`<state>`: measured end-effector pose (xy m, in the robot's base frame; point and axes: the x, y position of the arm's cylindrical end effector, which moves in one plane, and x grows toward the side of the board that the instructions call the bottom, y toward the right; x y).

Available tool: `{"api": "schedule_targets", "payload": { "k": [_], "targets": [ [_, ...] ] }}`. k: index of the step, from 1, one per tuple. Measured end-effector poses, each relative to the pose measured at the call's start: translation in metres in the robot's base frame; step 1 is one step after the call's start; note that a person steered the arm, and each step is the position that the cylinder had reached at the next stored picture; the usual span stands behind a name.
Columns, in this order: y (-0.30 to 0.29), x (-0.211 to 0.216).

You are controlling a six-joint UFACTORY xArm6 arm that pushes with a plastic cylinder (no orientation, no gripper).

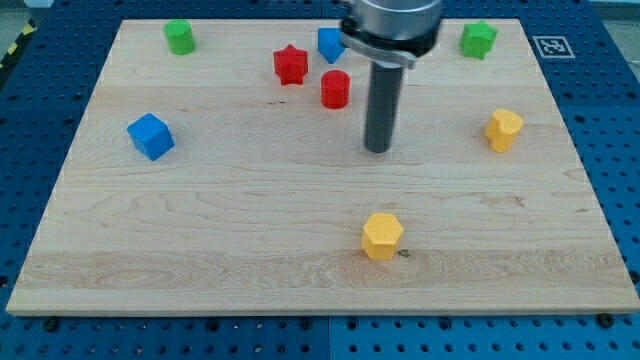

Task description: Move the red circle to the bottom left

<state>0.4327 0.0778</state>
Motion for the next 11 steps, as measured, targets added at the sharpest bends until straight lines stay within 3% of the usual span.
{"api": "schedule_targets", "payload": {
  "k": [2, 3, 4, 5, 6, 8, 10, 11],
  "targets": [
    [0.024, -0.097],
    [0.005, -0.113],
    [-0.042, -0.096],
    [-0.084, -0.047],
    [-0.088, -0.012],
    [-0.037, -0.047],
    [-0.091, -0.064],
    [-0.127, -0.035]
  ]
}}
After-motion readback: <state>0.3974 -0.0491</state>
